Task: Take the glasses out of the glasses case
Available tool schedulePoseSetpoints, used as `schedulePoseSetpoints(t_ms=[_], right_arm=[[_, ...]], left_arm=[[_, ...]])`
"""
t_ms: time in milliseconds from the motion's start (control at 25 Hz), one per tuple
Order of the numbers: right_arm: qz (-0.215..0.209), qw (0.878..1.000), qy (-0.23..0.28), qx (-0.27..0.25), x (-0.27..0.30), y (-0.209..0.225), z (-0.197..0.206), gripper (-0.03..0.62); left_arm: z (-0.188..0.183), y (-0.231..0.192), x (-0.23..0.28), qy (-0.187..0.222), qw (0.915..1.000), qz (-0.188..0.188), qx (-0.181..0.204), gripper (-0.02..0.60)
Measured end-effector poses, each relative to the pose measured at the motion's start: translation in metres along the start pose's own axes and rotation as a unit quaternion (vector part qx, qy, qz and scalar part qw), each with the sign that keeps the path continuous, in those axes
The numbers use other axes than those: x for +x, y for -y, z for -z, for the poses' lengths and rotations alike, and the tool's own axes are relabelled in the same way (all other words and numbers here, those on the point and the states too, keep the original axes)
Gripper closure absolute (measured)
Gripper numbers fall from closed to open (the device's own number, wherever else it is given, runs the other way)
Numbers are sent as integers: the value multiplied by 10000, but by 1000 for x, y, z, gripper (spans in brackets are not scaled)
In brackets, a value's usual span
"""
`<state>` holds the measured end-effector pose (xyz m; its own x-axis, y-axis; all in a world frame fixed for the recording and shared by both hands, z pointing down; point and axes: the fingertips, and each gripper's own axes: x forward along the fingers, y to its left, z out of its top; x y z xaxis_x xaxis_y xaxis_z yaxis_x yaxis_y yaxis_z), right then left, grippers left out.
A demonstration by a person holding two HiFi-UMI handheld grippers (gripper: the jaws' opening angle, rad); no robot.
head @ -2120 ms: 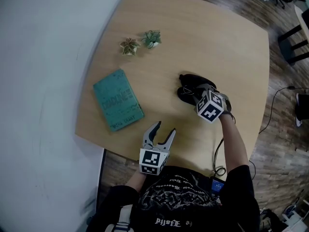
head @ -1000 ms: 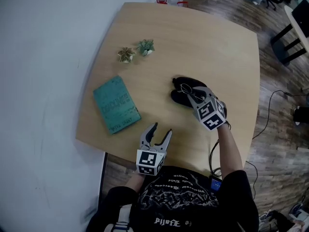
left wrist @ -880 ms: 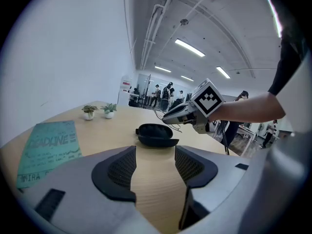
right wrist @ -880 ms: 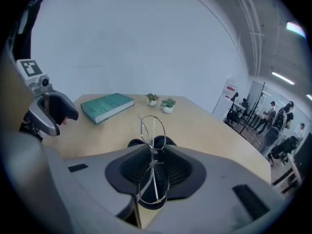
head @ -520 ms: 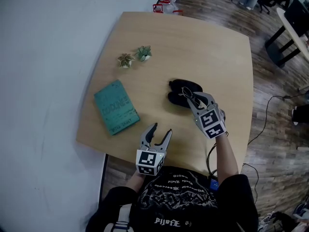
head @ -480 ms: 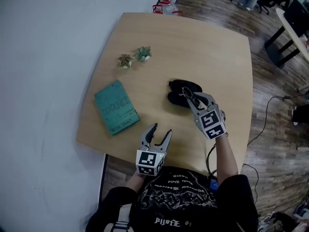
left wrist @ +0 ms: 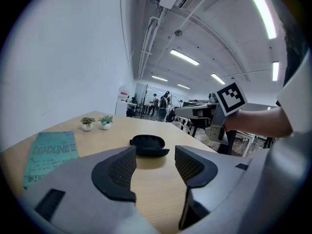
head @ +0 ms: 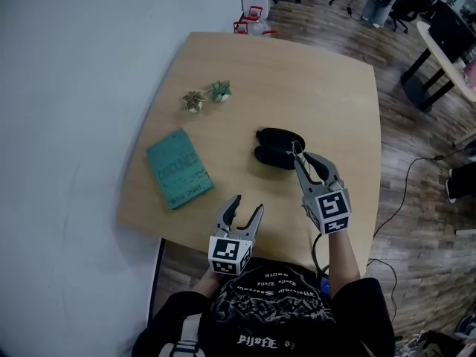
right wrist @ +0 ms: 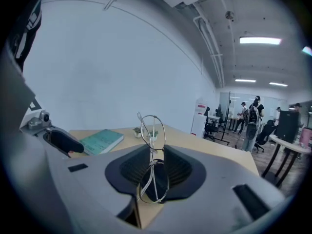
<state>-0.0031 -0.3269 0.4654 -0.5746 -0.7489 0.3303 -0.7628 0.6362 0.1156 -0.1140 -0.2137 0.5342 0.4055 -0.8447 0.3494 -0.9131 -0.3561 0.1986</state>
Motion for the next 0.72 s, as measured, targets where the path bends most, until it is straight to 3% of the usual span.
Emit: schedulePoseSetpoints(t_ms=[240,520,720], right_arm=[[383,9965,594,450,-41,1,-9,502],[740,9907,919,681,-89,-1,0,502],[804,9844,1219,985,-117,-8,10,502]], left_arm=[[-5,7,-5,125,9999,21,23,327],[-19,20,-15,355,9993,36,90,326],[-18,28,-18,388,9991,88,127,326]])
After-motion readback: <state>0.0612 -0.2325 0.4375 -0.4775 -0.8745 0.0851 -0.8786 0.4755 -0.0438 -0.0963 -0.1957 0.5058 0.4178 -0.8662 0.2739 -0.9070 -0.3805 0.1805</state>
